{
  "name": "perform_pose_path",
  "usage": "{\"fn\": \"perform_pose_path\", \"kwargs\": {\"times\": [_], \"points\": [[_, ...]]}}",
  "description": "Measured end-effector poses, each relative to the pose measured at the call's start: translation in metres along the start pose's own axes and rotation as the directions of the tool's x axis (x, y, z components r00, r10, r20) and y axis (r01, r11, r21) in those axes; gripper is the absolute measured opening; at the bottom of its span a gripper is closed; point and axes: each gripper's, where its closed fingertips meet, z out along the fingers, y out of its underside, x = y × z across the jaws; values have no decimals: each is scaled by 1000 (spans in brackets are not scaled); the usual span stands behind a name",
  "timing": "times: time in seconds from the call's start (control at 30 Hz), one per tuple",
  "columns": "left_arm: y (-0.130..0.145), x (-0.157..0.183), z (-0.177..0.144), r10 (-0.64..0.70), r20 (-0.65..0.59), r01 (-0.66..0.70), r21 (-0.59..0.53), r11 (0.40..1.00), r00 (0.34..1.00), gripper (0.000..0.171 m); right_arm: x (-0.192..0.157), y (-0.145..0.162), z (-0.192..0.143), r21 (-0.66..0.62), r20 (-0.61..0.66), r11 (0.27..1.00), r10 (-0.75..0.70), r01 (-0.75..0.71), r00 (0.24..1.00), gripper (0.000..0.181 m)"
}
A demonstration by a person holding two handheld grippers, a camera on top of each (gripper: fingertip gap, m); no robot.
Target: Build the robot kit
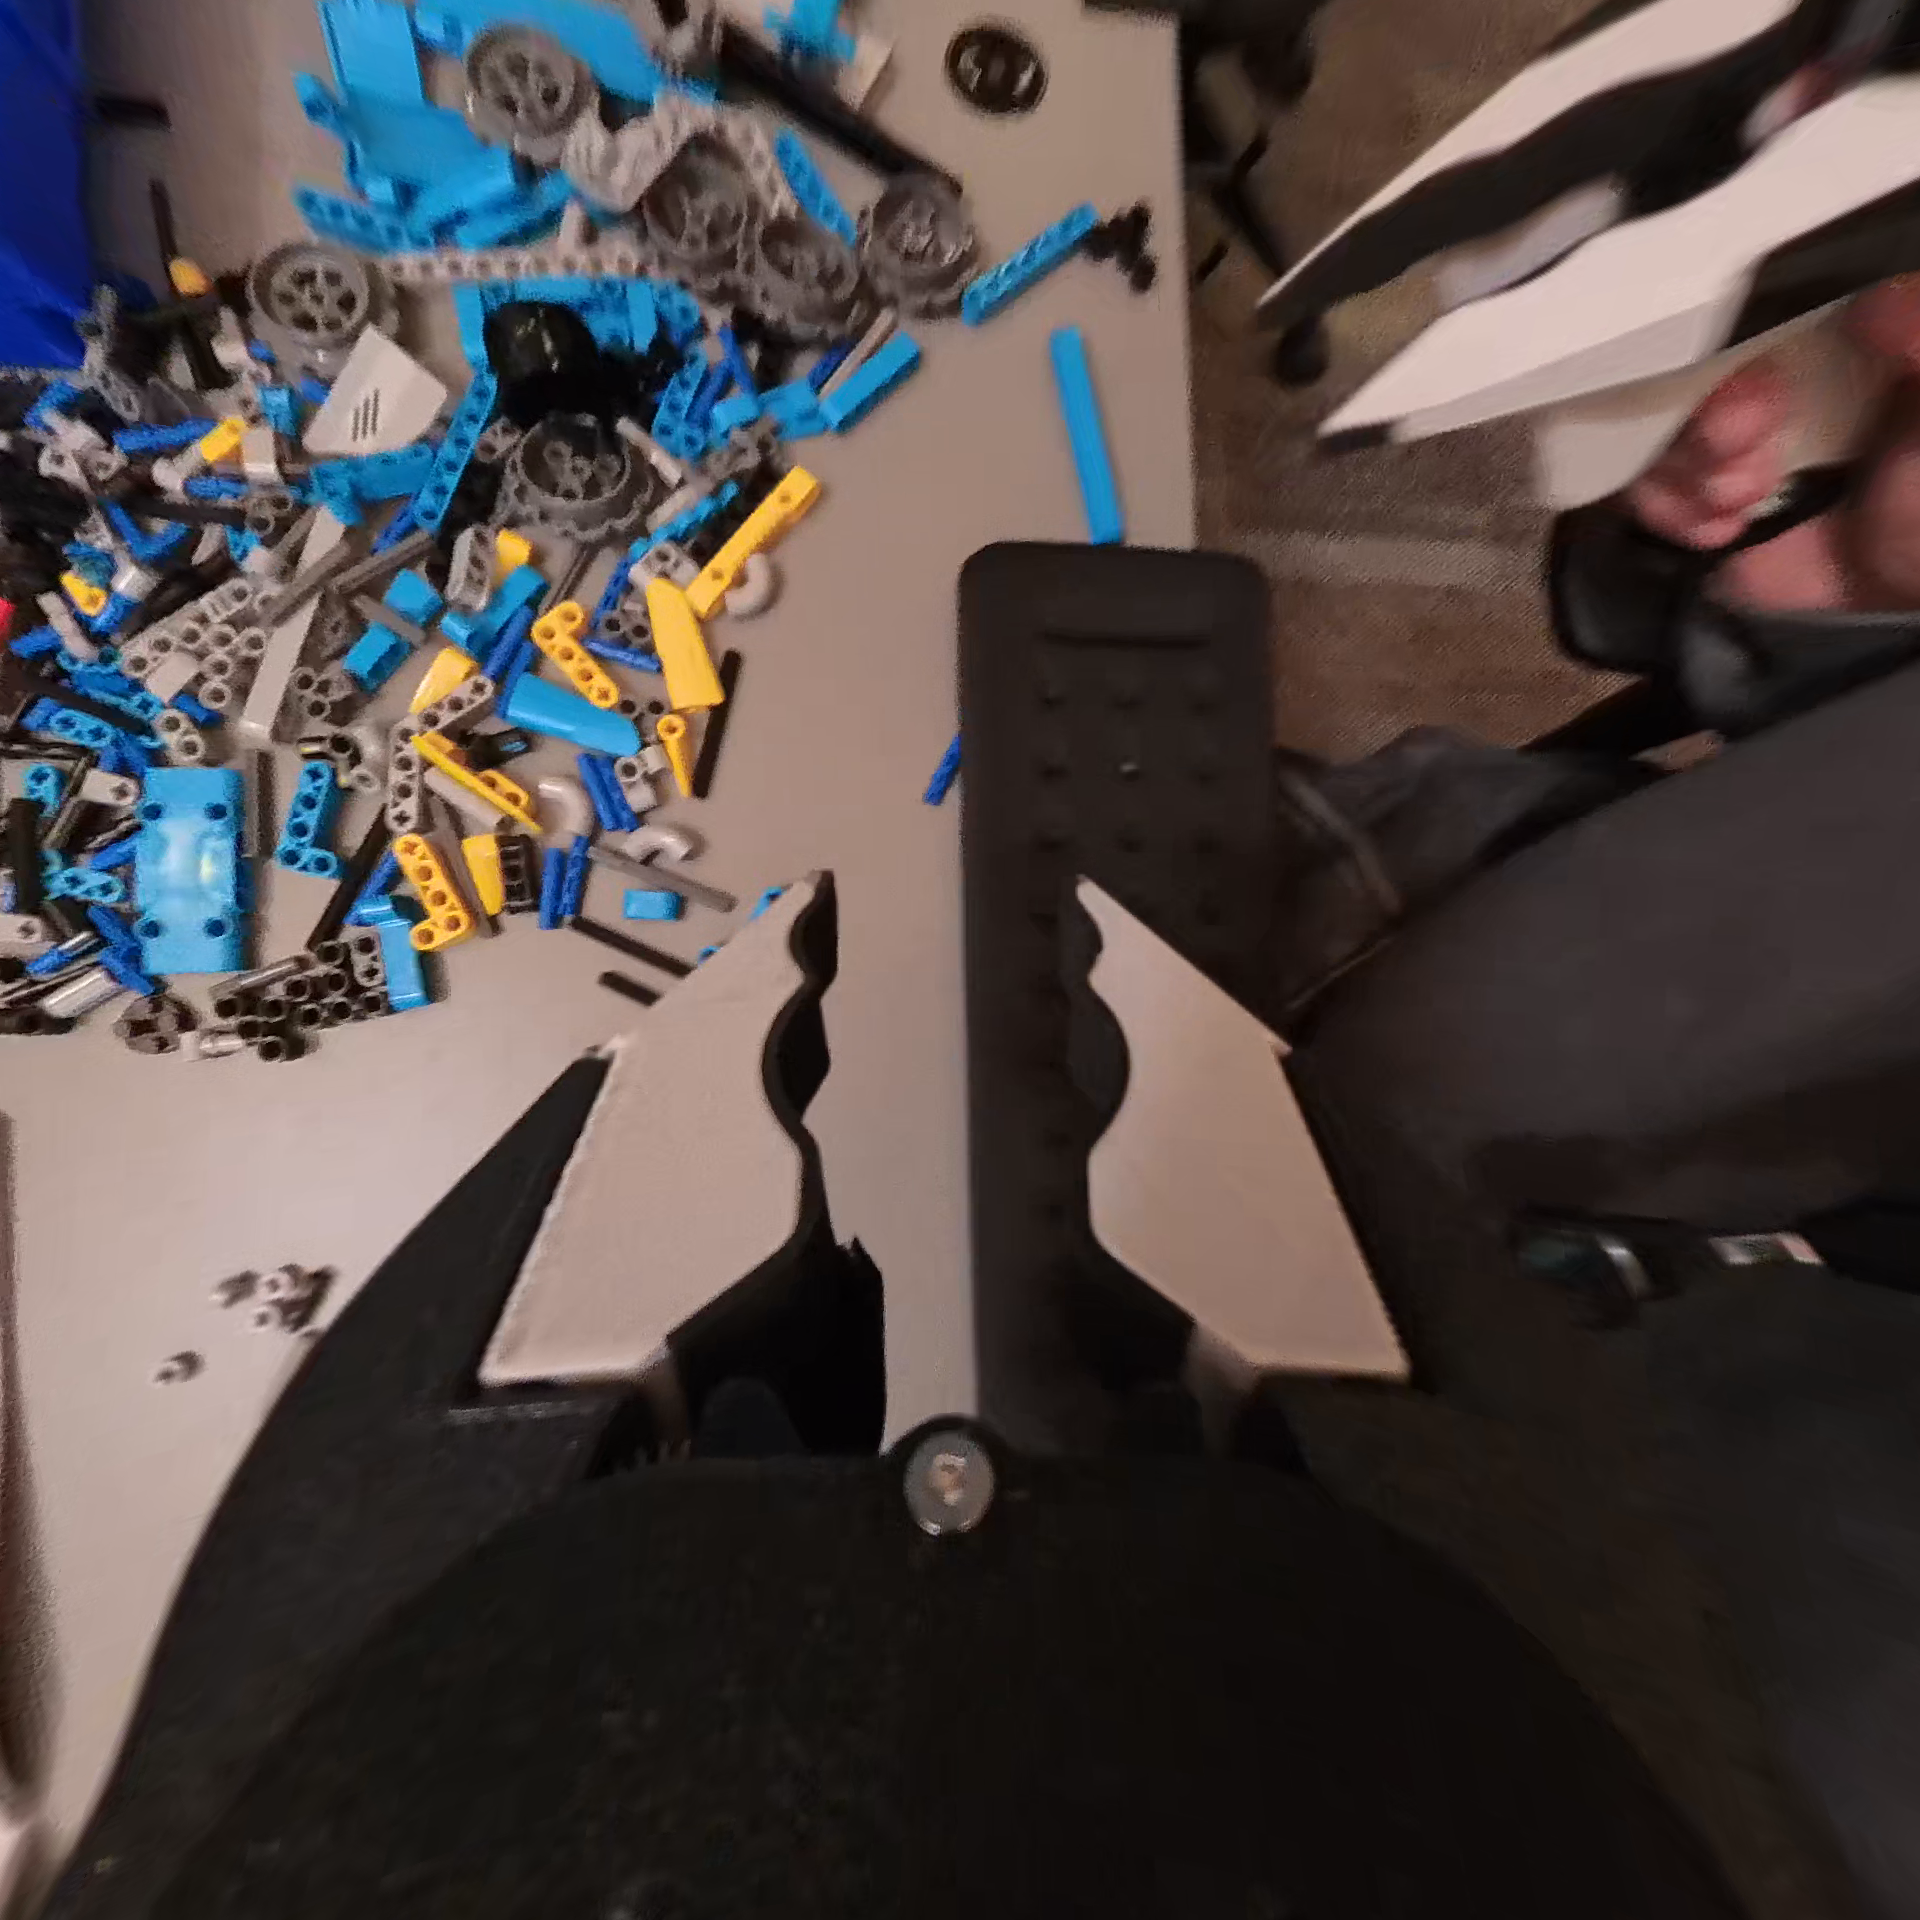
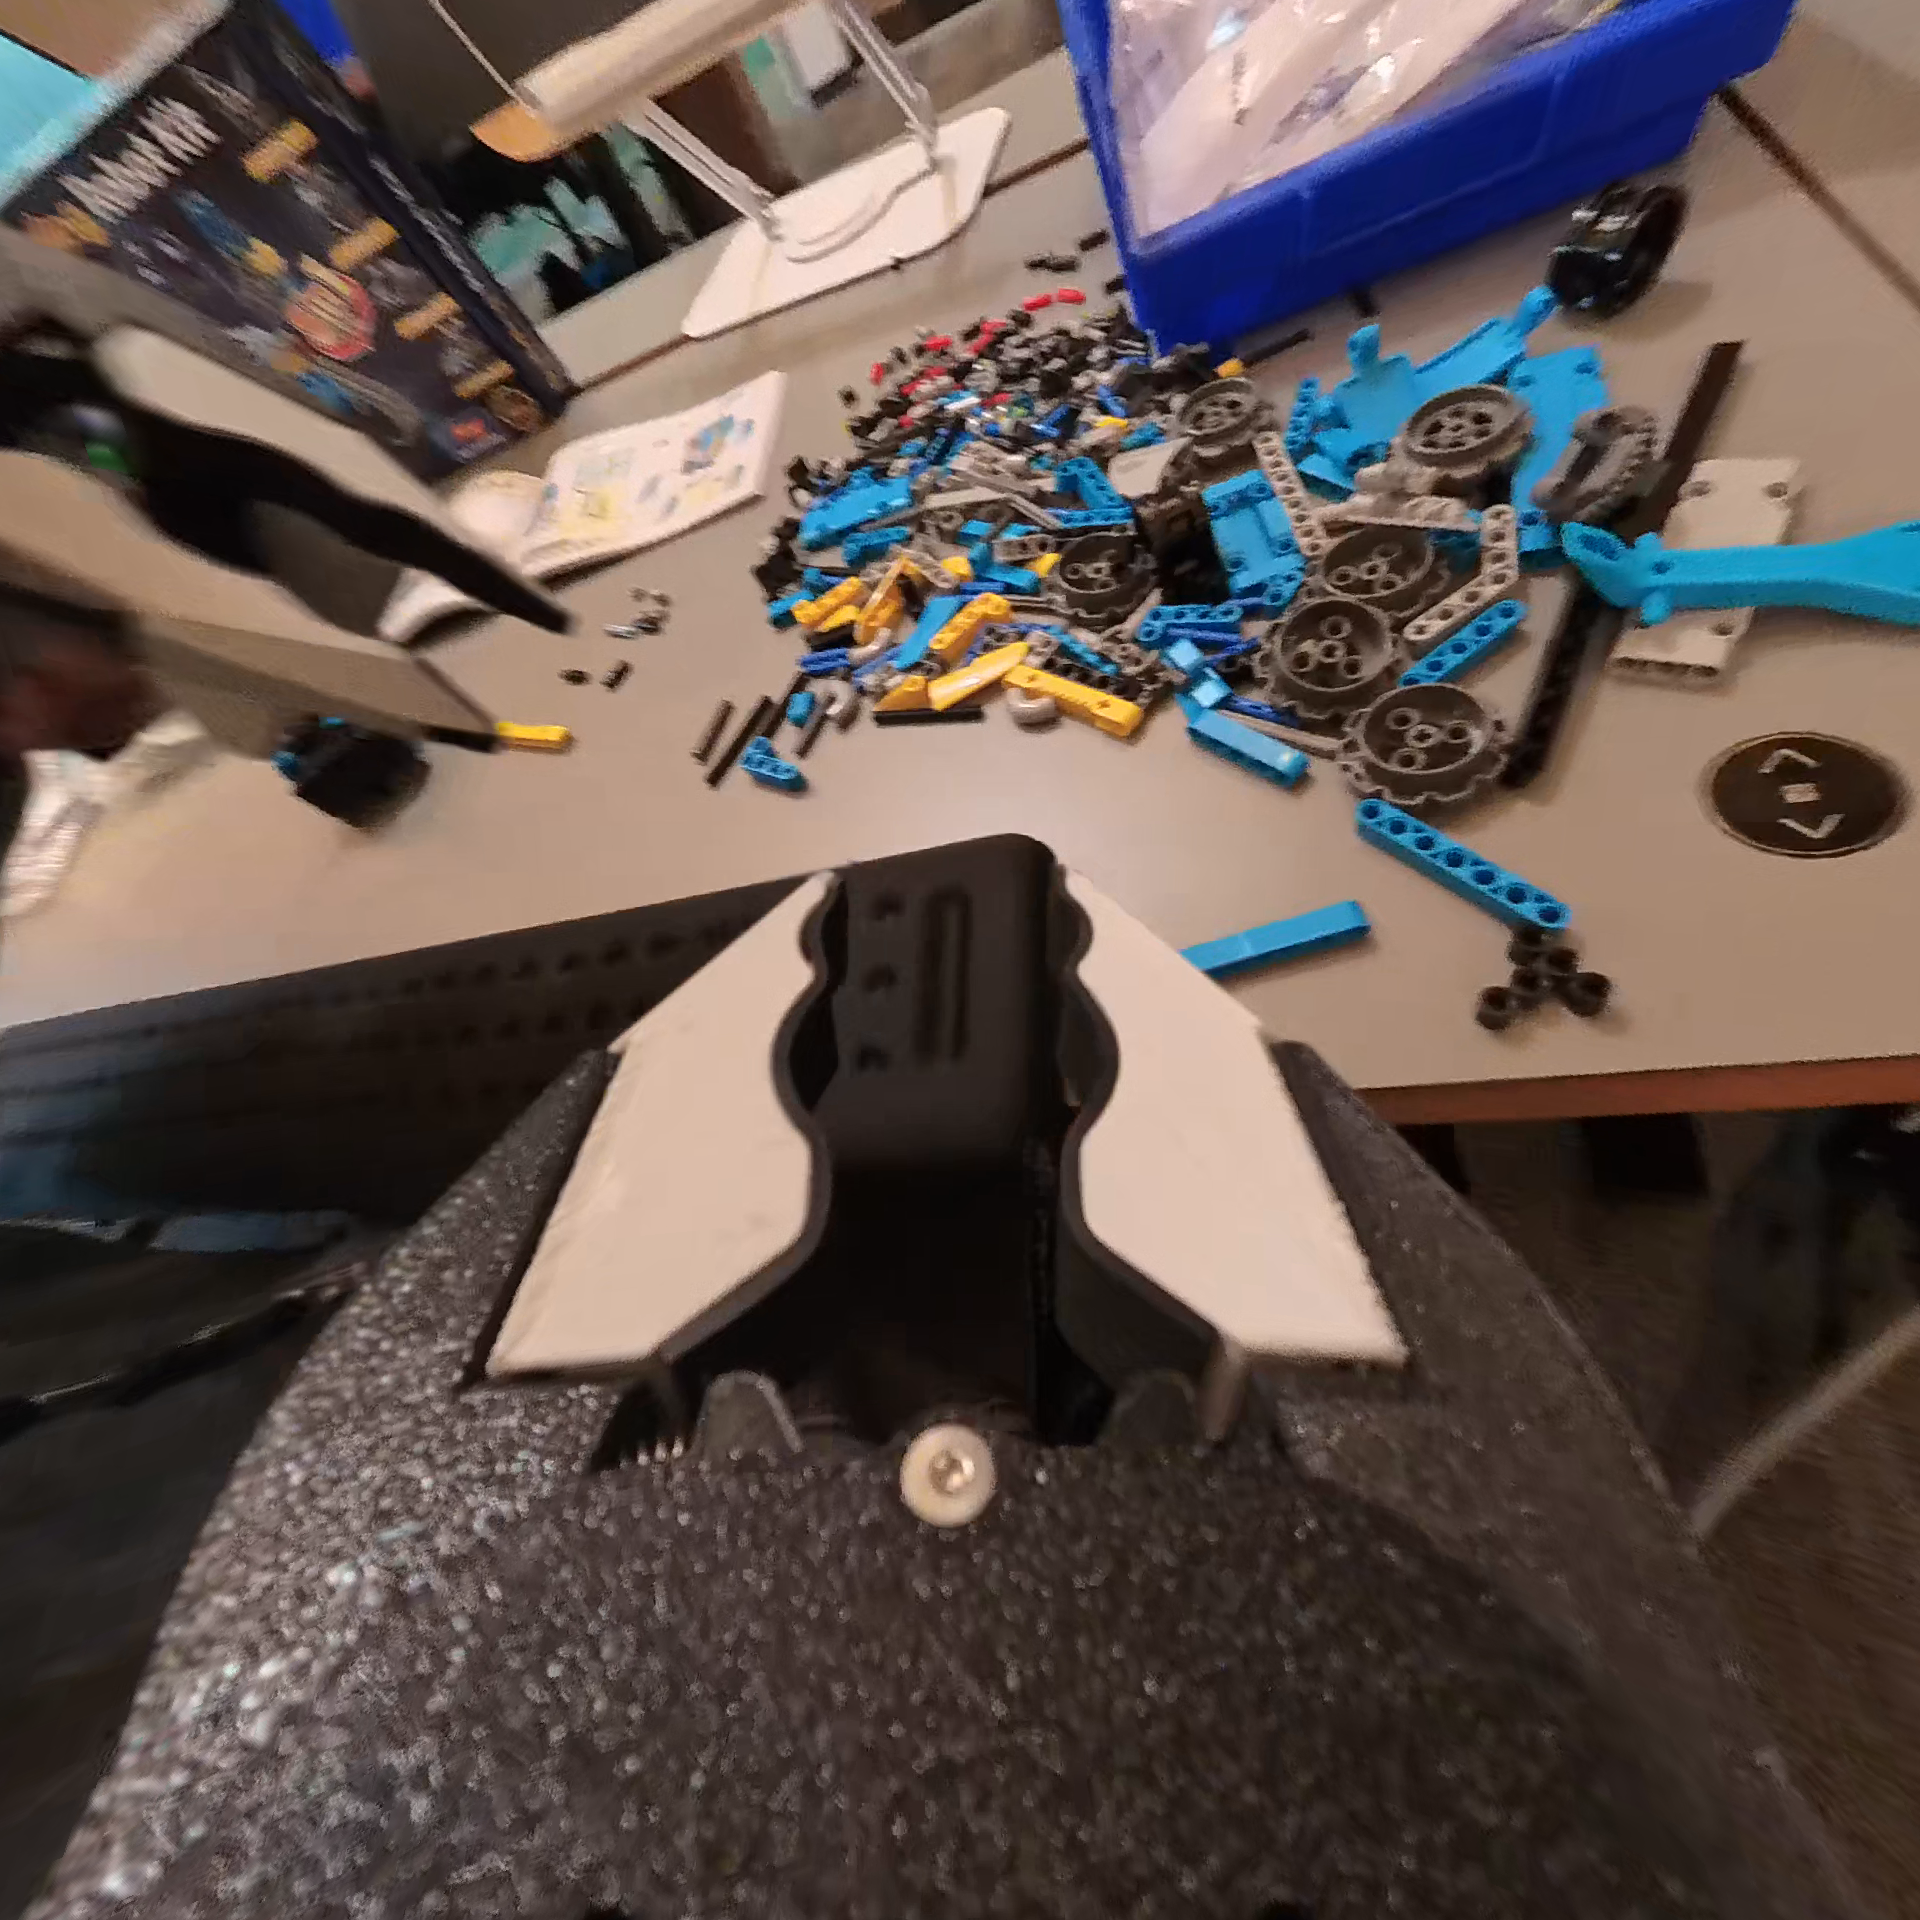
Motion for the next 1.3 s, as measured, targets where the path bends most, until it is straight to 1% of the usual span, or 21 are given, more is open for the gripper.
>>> {"fn": "perform_pose_path", "kwargs": {"times": [0.1, 0.17, 0.23, 0.37, 0.43, 0.5, 0.57, 0.67, 0.73, 0.8, 0.87, 0.97, 1.07, 1.13, 1.2, 1.3], "points": [[9, -33, 16, 46, 111, -34, -105, 994, 993, 43, 1, -2, -7, 21, 18, 1000, 17, -18, 1000, 38], [12, -48, 22, 56, 157, -36, -129, 991, 986, 45, -3, -3, -8, 29, 52, 999, 21, -23, 998, 38], [12, -55, 25, 38, 176, -19, -110, 994, 984, 46, -7, -2, -6, 23, 56, 1000, -4, 2, 998, 38], [11, -59, 26, -22, 189, 28, -30, 999, 982, 46, -17, 3, 3, -7, 58, 997, -73, 73, 996, 38], [13, -58, 27, -49, 175, 50, 2, 999, 983, 46, -20, 6, 7, -26, 66, 995, -91, 93, 994, 38], [16, -49, 31, -91, 104, 89, 23, 996, 990, 46, -21, 10, 11, -45, 73, 994, -94, 97, 993, 38], [21, -49, 33, -106, 78, 105, 18, 994, 991, 46, -23, 13, 14, -59, 87, 994, -86, 91, 992, 38], [28, -58, 31, -76, 110, 77, -10, 997, 991, 45, -22, 15, 17, -73, 90, 994, -80, 86, 993, 38], [27, -53, 30, -80, 55, 81, -15, 997, 995, 44, -23, 16, 18, -79, 92, 993, -83, 91, 992, 38], [20, -44, 29, -109, -33, 109, -5, 994, 993, 44, -23, 17, 20, -89, 90, 991, -90, 98, 992, 38], [11, -48, 28, -107, -33, 108, 11, 994, 994, 44, -23, 18, 21, -94, 85, 990, -97, 105, 992, 37], [-9, -56, 29, -1, -8, 1, 0, 1000, 1000, 44, -24, 20, 22, -102, 95, 989, -94, 104, 991, 37], [-38, -54, 37, 144, -75, -146, -25, 989, 987, 45, -26, 20, 22, -103, 109, 990, -87, 98, 990, 37], [-55, -60, 49, 193, -113, -203, -92, 975, 975, 46, -27, 19, 21, -100, 109, 990, -90, 101, 990, 37], [-72, -75, 69, 164, -103, -180, -166, 970, 981, 56, -28, 20, 21, -100, 109, 990, -93, 104, 990, 37], [-97, -96, 106, 65, -75, -80, -207, 975, 995, 64, -28, 20, 19, -101, 113, 989, -95, 107, 989, 37]]}}
